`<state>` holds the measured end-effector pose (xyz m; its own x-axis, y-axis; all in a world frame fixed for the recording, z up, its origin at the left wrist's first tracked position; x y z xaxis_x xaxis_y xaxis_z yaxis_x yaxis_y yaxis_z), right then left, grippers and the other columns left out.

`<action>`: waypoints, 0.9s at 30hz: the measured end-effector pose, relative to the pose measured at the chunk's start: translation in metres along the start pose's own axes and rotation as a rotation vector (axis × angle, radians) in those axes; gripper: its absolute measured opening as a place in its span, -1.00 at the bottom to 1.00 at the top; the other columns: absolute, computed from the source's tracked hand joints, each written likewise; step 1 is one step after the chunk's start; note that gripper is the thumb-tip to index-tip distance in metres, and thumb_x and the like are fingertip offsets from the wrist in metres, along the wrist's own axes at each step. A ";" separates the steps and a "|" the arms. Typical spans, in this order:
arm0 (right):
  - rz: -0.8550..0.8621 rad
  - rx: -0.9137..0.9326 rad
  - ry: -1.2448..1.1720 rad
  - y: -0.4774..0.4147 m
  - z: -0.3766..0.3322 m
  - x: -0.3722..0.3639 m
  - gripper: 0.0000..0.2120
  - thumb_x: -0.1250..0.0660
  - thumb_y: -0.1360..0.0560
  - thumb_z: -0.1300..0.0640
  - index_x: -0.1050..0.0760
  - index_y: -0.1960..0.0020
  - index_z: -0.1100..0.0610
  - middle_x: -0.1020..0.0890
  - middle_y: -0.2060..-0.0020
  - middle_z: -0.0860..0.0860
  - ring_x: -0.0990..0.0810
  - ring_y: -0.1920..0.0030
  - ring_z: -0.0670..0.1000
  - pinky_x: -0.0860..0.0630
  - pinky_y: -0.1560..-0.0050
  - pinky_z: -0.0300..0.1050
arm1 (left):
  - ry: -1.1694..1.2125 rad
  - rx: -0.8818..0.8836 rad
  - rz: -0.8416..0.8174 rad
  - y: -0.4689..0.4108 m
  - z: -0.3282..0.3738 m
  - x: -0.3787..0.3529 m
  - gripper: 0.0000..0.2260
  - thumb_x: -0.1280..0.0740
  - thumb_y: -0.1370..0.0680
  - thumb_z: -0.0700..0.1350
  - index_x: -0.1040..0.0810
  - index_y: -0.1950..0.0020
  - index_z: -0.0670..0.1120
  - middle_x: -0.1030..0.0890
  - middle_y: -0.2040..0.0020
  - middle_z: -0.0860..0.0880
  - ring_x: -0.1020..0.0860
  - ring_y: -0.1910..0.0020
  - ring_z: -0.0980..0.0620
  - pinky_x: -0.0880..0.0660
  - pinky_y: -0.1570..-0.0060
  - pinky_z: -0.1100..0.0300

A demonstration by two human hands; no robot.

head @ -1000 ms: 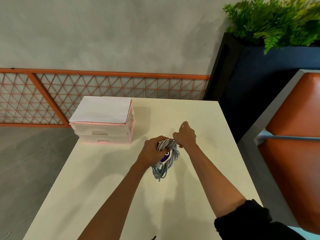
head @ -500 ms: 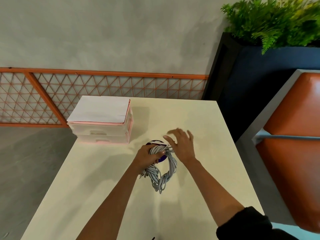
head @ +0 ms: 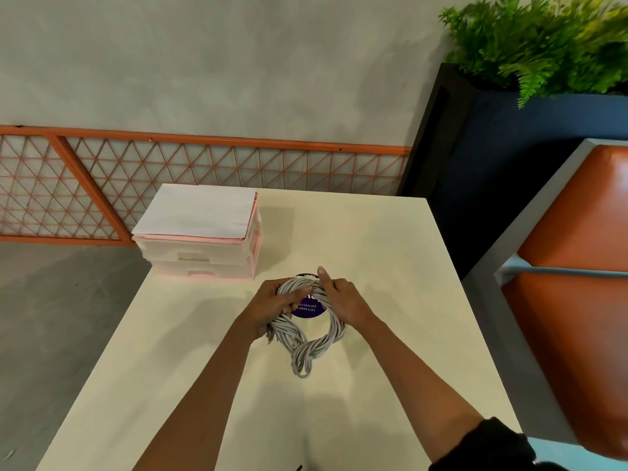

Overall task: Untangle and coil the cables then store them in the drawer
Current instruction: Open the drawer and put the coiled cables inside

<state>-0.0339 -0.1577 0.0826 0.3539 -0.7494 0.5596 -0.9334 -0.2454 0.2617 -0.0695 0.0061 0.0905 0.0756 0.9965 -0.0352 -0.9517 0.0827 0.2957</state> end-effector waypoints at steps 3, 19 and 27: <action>0.013 -0.004 -0.023 -0.003 -0.004 0.001 -0.51 -0.01 -0.56 -0.31 -0.40 0.38 -0.06 -0.55 0.34 0.00 -0.51 0.22 0.01 -0.38 0.28 -0.23 | 0.030 -0.017 0.011 -0.001 -0.005 0.000 -0.91 -0.41 -0.50 -0.17 -0.63 0.03 -0.17 -0.53 0.42 -0.06 -0.41 0.52 0.11 -0.42 0.47 0.30; 0.283 -0.339 0.147 -0.019 0.070 -0.040 -0.41 0.07 -0.59 -0.26 -0.52 -0.06 0.18 -0.62 0.00 0.19 -0.56 -0.04 0.23 -0.40 0.08 -0.04 | -0.397 0.012 0.171 -0.025 -0.082 0.005 -0.48 -0.48 -0.39 -0.32 -0.47 -0.32 -0.13 -0.49 -0.17 -0.09 -0.50 -0.15 -0.04 -0.42 -0.12 0.24; 0.474 -0.237 0.267 -0.022 0.084 -0.052 -0.67 -0.11 -0.63 -0.03 -0.55 -0.17 0.13 -0.40 -0.12 0.14 -0.36 -0.10 0.15 -0.38 -0.11 0.04 | -0.492 -0.073 0.199 -0.033 -0.090 -0.004 -0.46 -0.47 -0.40 -0.31 -0.45 -0.35 -0.11 -0.43 -0.22 -0.08 -0.43 -0.17 0.05 -0.35 -0.17 0.31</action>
<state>-0.0367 -0.1653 -0.0182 -0.0671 -0.5560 0.8285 -0.9657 0.2450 0.0863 -0.0656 -0.0016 -0.0051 0.0050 0.8817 0.4718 -0.9788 -0.0922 0.1827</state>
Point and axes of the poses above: each hand's wrist, its own y-axis away from the middle knuckle, its own x-axis out of the back of the hand, z = x × y, the point moved 1 cm from there along -y, towards the middle knuckle
